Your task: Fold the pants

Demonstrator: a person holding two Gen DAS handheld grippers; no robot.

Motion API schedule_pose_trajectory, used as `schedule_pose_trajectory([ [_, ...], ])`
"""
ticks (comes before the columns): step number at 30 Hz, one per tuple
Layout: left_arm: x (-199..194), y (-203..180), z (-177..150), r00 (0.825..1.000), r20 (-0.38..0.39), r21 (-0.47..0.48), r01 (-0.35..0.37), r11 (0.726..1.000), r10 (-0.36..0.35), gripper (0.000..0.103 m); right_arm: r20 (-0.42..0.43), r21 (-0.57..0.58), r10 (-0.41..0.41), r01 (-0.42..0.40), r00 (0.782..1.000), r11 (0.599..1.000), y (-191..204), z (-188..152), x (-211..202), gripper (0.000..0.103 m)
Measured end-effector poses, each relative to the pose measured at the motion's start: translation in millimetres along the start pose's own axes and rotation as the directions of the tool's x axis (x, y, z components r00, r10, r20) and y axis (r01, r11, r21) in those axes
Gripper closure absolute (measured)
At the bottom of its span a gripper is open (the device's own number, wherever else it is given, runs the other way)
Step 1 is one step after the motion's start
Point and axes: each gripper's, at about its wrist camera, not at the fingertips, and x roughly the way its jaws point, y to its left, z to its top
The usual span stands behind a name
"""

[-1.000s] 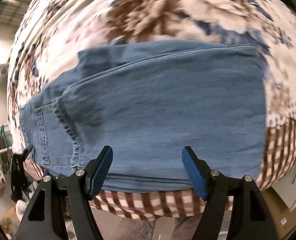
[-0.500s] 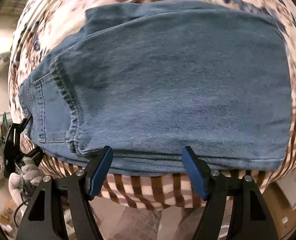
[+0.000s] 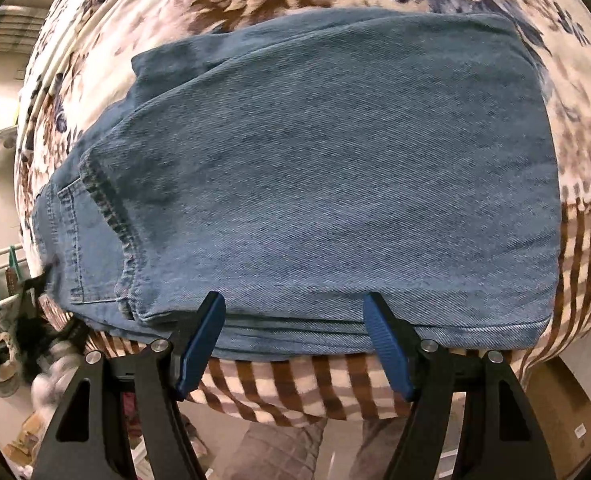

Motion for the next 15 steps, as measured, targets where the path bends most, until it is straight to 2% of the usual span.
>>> schedule_pose_trajectory([
  [1, 0.4, -4.3, 1.9, 1.0, 0.007, 0.015, -0.001, 1.0, 0.001, 0.049, 0.001, -0.001, -0.001, 0.001, 1.0, 1.0, -0.4, -0.6, -0.7, 0.029],
  [2, -0.6, -10.6, 1.9, 1.0, 0.02, 0.043, -0.004, 0.999, 0.003, 0.056, 0.002, -0.003, -0.003, 0.003, 1.0, 1.0, 0.1, -0.6, -0.4, 0.029],
  [3, -2.6, -18.8, 0.4, 0.999, 0.033, 0.079, -0.011, 0.997, 0.009, 0.071, 0.004, -0.004, -0.003, 0.003, 1.0, 1.0, -0.5, -0.6, -0.2, 0.029],
  [6, -14.8, -42.4, -7.8, 0.998, 0.053, 0.17, -0.033, 0.985, 0.025, 0.083, 0.013, -0.001, -0.007, 0.007, 1.0, 1.0, -3.4, 1.3, 1.2, 0.029],
  [9, -31.7, -77.6, -22.7, 0.998, 0.057, 0.273, -0.022, 0.962, 0.007, 0.085, 0.033, 0.02, -0.003, 0.002, 0.999, 1.0, -5.2, 6.4, 2.5, 0.029],
  [15, -54.6, -166.1, -99.4, 0.999, 0.022, 0.504, 0.011, 0.864, -0.026, 0.085, 0.087, 0.051, -0.017, 0.012, 0.996, 0.999, -23.9, 8.5, -16.4, 0.029],
])
